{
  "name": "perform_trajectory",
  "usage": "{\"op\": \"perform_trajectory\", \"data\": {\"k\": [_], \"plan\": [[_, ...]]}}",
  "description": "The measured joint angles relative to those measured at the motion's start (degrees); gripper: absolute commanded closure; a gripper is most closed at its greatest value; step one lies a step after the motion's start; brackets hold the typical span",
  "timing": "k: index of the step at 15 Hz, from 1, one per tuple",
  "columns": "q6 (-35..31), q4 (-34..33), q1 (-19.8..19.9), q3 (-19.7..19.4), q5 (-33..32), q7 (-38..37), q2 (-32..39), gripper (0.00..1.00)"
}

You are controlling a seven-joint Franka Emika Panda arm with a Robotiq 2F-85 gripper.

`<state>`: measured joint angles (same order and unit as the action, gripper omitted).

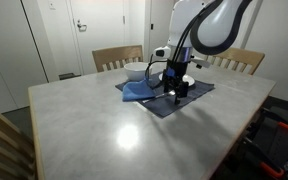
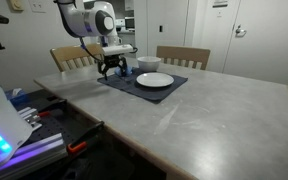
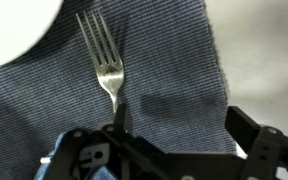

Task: Place the fork on the white plate

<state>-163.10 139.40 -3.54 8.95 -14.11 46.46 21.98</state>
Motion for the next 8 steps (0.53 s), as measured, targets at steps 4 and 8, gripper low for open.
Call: {"op": "perform_trajectory", "data": {"k": [4,8], "plan": [[0.0,-3.08,2.94,1.37,0.0,2.33,2.99,0.0],[0.01,-5.52,4.73,2.11,-0.01,4.56,4.39,0.05]]}}
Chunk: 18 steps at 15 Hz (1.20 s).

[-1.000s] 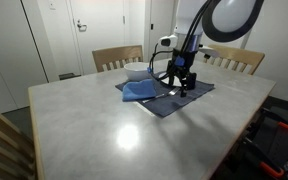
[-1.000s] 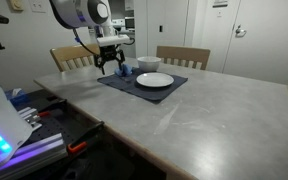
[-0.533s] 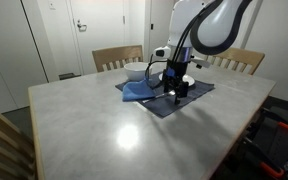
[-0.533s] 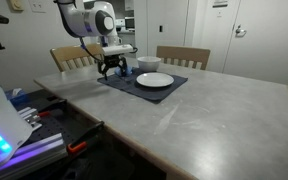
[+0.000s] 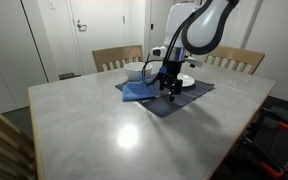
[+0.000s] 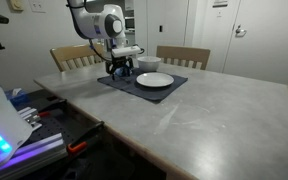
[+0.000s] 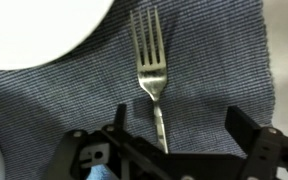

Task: Place the fork on the white plate

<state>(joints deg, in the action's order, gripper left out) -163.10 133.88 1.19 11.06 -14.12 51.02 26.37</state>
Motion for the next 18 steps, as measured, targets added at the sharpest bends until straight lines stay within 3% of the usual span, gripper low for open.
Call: {"op": "perform_trajectory", "data": {"k": [1,3,5,10,11,12,14,18], "plan": [[0.0,-0.46,0.43,0.4,0.0,0.58,0.28,0.15],[0.0,-1.25,1.29,1.51,0.08,1.66,1.15,0.22],[0.0,-1.6,1.88,2.49,0.19,2.36,2.02,0.46],[0.12,-1.56,3.1,3.88,0.3,2.66,1.82,0.81],[0.12,-1.56,3.26,4.0,0.32,2.68,1.72,0.75],[0.12,-1.56,3.4,4.06,0.35,2.75,1.64,0.46],[0.07,-1.59,3.93,4.35,0.45,3.36,1.64,0.47],[0.07,-1.25,5.51,5.56,1.65,6.45,1.65,0.2]]}}
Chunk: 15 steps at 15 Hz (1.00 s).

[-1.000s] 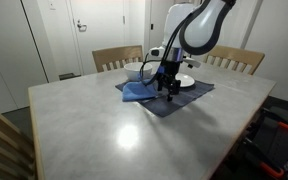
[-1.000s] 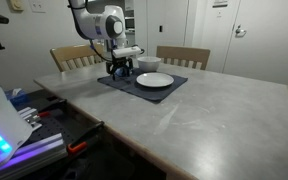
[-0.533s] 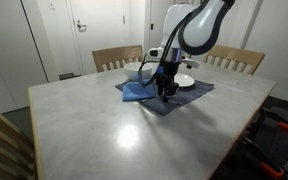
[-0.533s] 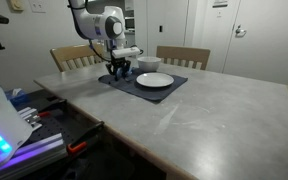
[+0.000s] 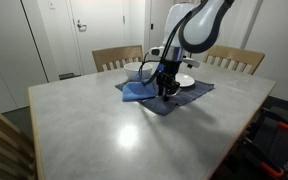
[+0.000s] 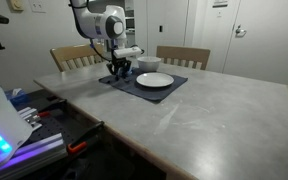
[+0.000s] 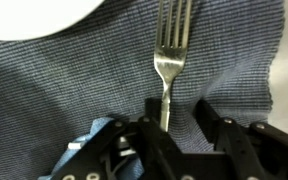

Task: Place the fork on the white plate

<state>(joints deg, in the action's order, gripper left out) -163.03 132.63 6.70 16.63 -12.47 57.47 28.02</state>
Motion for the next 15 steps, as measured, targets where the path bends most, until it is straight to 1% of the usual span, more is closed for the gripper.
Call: {"op": "perform_trajectory", "data": {"k": [2,3,4,6,7,8,9,12,13,15], "plan": [[0.0,0.17,1.13,0.83,1.01,2.17,0.0,0.07],[0.0,0.21,1.72,1.25,1.54,3.3,0.0,0.02],[0.0,0.21,2.23,1.6,2.1,4.5,-0.01,0.0],[0.04,0.21,3.2,2.24,3.2,6.82,0.0,0.0],[0.05,0.21,3.58,2.47,3.75,7.82,0.0,0.06],[0.06,0.21,3.85,2.62,4.31,8.9,0.0,0.16],[0.08,0.21,4.07,2.7,4.75,9.76,0.0,0.29],[0.13,0.21,4.32,2.71,5.59,11.36,0.0,0.5],[0.15,0.21,4.38,2.71,5.81,11.64,0.0,0.54],[0.23,0.21,4.53,2.65,6.21,12.0,0.0,0.55]]}}
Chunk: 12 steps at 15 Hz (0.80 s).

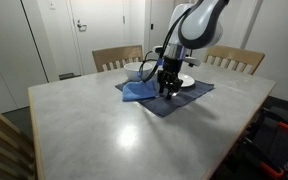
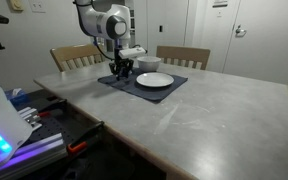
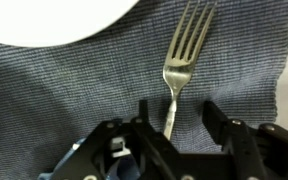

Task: Place the fork on the white plate

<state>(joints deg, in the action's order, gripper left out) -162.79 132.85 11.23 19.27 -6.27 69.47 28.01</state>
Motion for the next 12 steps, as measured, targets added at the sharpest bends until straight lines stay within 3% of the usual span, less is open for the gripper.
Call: {"op": "perform_trajectory", "data": {"k": [3,5,8,12], "plan": [[0.28,0.0,0.51,-0.33,0.06,0.15,-0.1,0.48],[0.77,0.0,1.12,-0.65,0.06,0.52,-0.55,0.48],[1.18,-0.11,1.9,-0.92,0.18,1.48,-1.04,0.58],[1.18,-0.16,1.96,-0.71,1.16,2.44,-1.03,0.58]]}}
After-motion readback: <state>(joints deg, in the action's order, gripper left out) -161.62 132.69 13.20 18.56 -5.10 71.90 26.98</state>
